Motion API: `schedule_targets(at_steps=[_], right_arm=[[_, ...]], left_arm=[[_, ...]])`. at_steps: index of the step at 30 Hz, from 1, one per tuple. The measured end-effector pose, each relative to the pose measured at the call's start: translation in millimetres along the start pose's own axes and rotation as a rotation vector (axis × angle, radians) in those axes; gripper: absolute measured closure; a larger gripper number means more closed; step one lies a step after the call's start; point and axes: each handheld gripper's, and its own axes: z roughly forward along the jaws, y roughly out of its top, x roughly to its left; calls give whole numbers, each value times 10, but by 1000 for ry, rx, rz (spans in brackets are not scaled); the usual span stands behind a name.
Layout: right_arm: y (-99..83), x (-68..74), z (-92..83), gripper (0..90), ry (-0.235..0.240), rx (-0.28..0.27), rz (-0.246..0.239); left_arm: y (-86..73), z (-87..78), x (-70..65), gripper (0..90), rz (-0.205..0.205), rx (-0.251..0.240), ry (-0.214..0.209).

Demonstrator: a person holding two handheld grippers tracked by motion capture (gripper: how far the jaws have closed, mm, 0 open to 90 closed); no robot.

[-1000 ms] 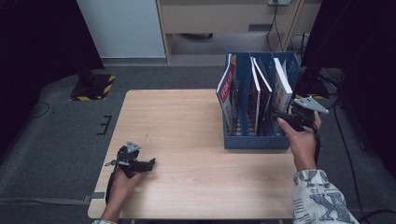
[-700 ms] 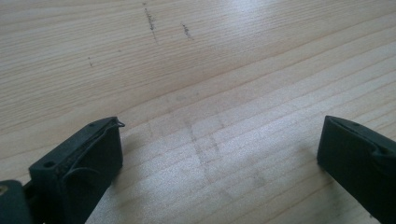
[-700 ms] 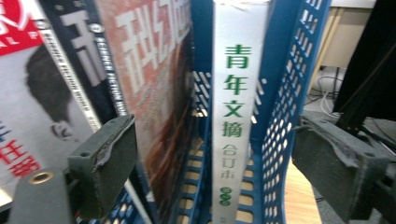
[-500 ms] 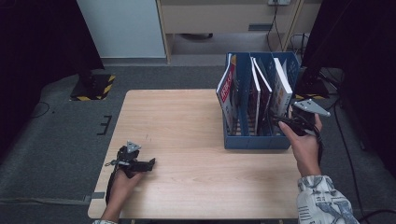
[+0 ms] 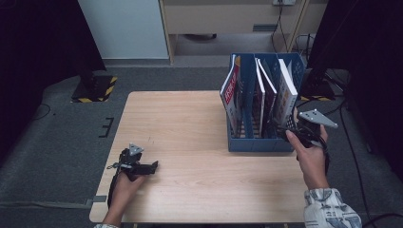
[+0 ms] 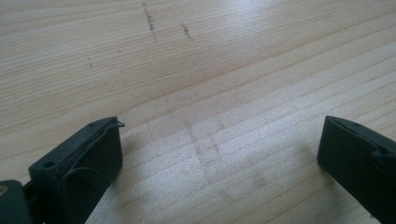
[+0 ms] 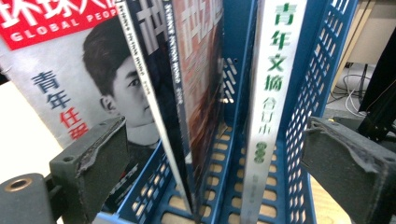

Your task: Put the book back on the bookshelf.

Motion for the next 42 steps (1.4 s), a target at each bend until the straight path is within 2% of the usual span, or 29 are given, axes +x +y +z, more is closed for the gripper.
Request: schedule_targets(at_steps=[11,14,19,22,26,42], right_arm=[[-154,120,-140,73,52,17,5],[-174,159,-169,74,74,14,20],[-198,231,-196,74,93,15,12],[-209,261,-188,74,103,18,12],[-220,297,-169,74,125,24,36],[-200,561,-63,74,188,50,11]], left_arm=[[0,0,0,0,0,0,0],[0,0,0,0,0,0,0],[0,0,0,0,0,0,0],[0,0,0,0,1,0,0],[0,0,0,0,1,0,0],[0,0,-1,0,0,0,1]])
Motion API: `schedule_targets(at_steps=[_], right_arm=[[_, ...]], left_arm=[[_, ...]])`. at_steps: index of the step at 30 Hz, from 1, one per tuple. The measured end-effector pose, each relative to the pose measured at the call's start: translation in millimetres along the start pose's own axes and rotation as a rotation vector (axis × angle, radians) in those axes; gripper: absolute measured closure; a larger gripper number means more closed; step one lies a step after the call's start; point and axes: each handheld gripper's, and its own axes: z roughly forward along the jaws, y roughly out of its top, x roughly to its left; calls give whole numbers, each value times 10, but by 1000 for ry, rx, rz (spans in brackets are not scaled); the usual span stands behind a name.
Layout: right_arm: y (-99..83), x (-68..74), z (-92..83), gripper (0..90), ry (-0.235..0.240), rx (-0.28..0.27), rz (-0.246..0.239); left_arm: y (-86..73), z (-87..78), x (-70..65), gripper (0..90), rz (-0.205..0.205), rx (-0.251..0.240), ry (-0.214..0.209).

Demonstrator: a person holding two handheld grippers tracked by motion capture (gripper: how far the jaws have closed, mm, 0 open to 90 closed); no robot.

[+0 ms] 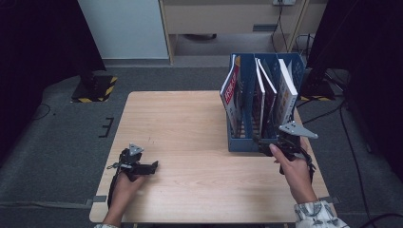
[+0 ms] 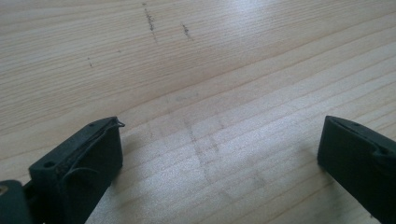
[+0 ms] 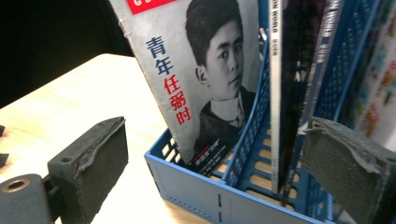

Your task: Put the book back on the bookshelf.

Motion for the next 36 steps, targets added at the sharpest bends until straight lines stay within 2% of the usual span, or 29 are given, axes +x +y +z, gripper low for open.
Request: schedule_targets(at_steps=[18,36], right_arm=[[-3,241,241,78,42,41,-29],[127,570,579,80,91,65,-71]], left_arm=[[0,0,0,0,0,0,0],[-1,-1,-2,0,-1,0,1]])
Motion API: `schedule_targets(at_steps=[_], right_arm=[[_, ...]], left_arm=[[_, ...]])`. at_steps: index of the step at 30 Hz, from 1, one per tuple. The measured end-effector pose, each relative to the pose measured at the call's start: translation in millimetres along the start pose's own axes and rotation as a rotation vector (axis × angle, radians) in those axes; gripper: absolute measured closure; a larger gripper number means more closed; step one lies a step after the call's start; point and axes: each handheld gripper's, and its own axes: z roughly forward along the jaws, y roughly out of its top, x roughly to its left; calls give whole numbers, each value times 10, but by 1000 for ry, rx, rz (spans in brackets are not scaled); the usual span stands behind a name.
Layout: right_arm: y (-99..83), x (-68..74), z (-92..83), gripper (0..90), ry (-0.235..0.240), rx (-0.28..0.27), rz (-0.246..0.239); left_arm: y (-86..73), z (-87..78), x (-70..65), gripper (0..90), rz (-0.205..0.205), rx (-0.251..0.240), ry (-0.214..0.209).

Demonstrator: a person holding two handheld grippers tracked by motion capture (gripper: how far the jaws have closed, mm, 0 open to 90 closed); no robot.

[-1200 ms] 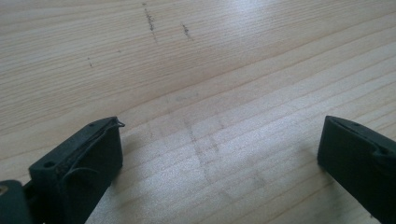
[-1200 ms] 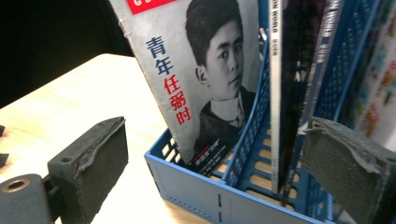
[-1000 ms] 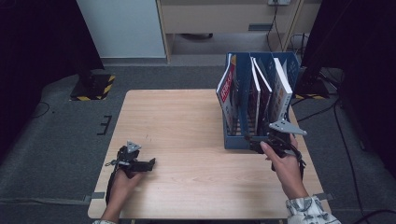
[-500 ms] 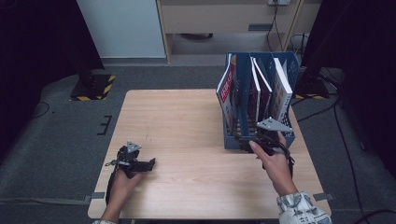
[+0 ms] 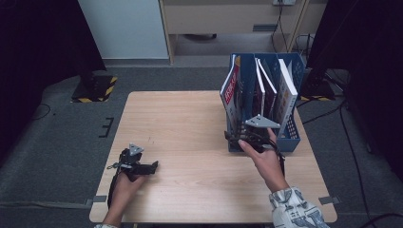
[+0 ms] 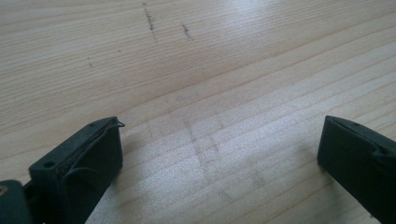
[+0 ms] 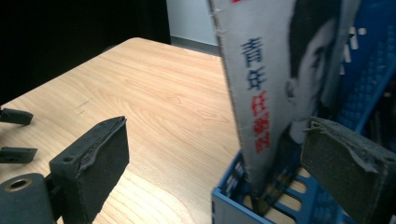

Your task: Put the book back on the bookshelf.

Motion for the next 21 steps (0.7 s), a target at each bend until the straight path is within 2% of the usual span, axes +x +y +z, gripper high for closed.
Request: schedule_targets(at_steps=[21], right_arm=[[27,413,359,81,75,25,-66]], left_arm=[[0,0,0,0,0,0,0]])
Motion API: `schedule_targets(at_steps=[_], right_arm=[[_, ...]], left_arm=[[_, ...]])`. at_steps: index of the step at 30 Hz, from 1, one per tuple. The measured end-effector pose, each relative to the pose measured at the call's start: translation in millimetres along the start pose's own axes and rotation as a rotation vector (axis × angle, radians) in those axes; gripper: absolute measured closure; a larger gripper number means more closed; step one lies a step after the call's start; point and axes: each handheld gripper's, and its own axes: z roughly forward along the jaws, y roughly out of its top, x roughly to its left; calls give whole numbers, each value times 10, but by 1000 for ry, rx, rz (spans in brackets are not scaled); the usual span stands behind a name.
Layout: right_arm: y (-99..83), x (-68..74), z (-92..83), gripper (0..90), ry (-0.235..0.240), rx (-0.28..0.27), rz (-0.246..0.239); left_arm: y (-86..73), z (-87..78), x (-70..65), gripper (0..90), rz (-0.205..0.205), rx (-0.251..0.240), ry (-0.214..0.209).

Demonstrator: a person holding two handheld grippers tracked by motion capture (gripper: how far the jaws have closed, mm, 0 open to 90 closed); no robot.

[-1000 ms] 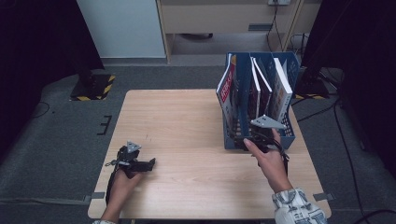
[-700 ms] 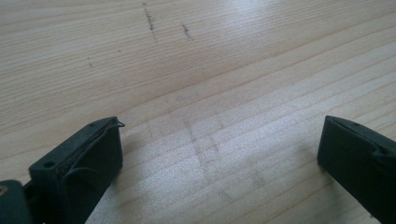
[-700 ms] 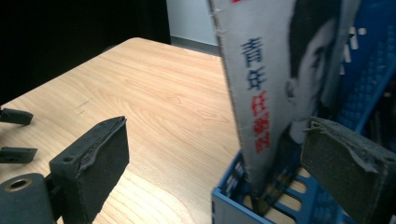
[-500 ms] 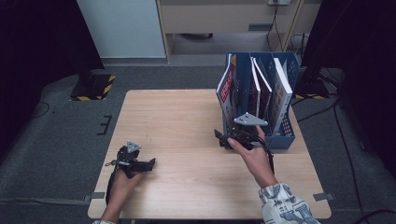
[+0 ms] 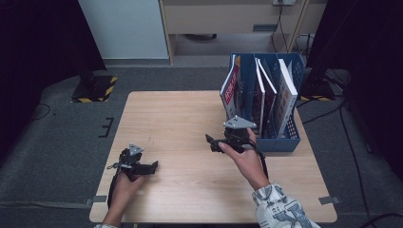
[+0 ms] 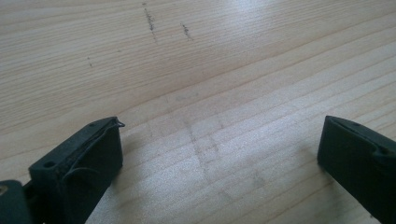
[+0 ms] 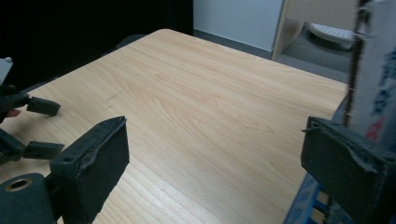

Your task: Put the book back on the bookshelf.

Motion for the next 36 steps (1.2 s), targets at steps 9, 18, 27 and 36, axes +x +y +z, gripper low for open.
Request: schedule_targets(at_steps=[9,18,27,36], right_arm=[[15,126,115,81,26,23,-36],[-29,205,252,81,41,50,-48],[-106,330,398,98,66,95,-74],[-291,417,546,114,104,150,-57]], left_arm=[[0,0,-2,0,0,0,0],[0,0,-3,0,0,0,-1],[0,0,-3,0,1,0,-1],[2,1,-3,0,4,0,-4]])
